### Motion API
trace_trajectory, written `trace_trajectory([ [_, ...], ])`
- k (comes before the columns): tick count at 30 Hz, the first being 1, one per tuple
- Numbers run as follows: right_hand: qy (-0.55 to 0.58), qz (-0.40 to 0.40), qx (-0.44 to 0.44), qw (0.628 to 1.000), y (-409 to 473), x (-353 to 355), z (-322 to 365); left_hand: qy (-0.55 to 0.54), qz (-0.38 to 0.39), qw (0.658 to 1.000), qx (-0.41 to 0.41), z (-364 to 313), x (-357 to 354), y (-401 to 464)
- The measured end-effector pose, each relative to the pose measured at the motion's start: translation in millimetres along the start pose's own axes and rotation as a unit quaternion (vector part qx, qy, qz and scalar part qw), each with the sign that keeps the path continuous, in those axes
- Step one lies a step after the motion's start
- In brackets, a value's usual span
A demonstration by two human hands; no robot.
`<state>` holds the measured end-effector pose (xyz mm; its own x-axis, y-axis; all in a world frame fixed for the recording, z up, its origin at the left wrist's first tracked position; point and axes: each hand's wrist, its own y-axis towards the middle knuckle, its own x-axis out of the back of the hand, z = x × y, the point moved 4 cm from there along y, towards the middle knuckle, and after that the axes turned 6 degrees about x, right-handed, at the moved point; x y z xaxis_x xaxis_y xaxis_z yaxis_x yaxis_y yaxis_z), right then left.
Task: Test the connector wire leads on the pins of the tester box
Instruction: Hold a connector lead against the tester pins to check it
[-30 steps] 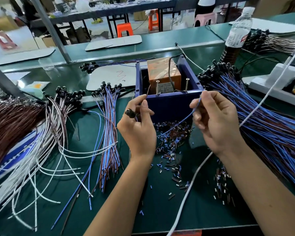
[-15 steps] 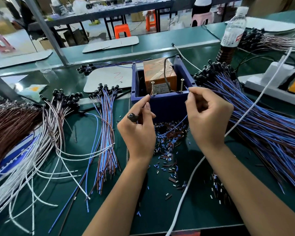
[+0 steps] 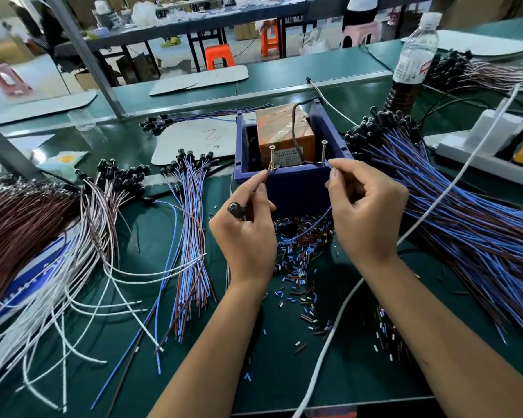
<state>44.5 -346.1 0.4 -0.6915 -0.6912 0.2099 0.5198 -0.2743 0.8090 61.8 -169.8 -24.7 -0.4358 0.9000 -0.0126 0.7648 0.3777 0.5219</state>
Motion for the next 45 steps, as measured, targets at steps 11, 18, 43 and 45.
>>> trace_trajectory([
  [11,-0.002,-0.002,0.010,1.000,0.0,-0.2,-1.9,0.009,0.000,1.000,0.014,-2.0,2.6,-0.3],
  [18,0.002,0.000,0.004,1.000,-0.8,-1.3,-2.8,0.007,-0.002,1.000,0.018,-5.0,4.1,-0.9],
  [43,-0.146,-0.234,-0.136,0.951,39.3,216.7,-56.4,-0.165,0.538,0.682,0.466,-120.8,-239.1,-86.5],
  [45,-0.163,-0.220,-0.140,0.952,42.0,233.4,-60.5,-0.176,0.562,0.617,0.522,-120.4,-267.2,-108.2],
])
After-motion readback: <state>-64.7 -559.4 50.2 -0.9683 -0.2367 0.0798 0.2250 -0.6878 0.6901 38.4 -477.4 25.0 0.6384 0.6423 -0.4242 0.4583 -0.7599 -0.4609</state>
